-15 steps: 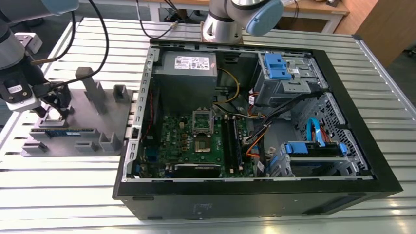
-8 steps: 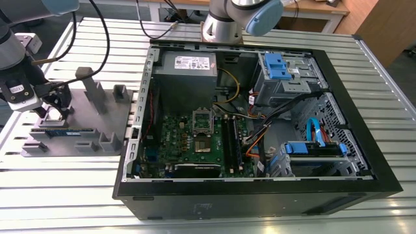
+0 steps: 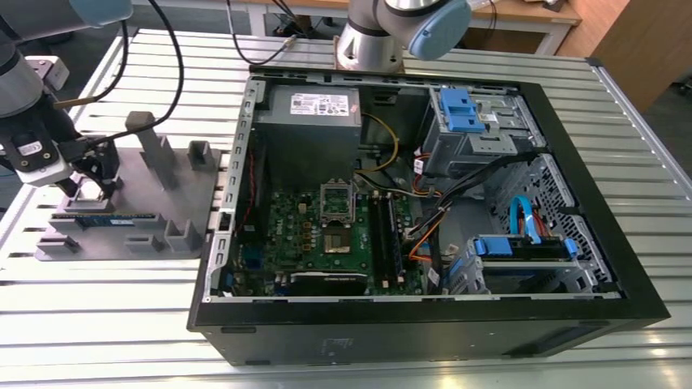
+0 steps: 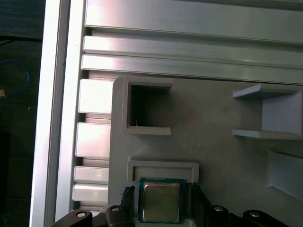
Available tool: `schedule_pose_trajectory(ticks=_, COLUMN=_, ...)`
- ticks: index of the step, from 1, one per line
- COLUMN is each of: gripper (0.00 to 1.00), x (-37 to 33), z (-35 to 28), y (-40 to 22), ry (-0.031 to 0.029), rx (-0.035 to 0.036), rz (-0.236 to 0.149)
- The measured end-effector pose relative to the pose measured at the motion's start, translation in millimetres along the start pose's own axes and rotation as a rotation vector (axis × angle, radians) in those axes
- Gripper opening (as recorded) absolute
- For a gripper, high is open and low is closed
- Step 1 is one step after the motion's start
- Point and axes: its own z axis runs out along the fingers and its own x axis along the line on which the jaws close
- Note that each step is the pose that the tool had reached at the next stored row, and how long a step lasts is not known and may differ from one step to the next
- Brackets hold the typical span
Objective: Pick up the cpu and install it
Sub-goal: 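Pick up the cpu and move it towards the insertion slot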
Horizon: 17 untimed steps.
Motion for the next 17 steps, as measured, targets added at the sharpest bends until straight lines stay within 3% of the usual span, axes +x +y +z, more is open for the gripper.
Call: schedule_pose_trajectory(ticks=17, gripper=0.59, x=0.0, z=0.9, y=0.0, ry=0.0001, rx=0.0000, rz=0.000)
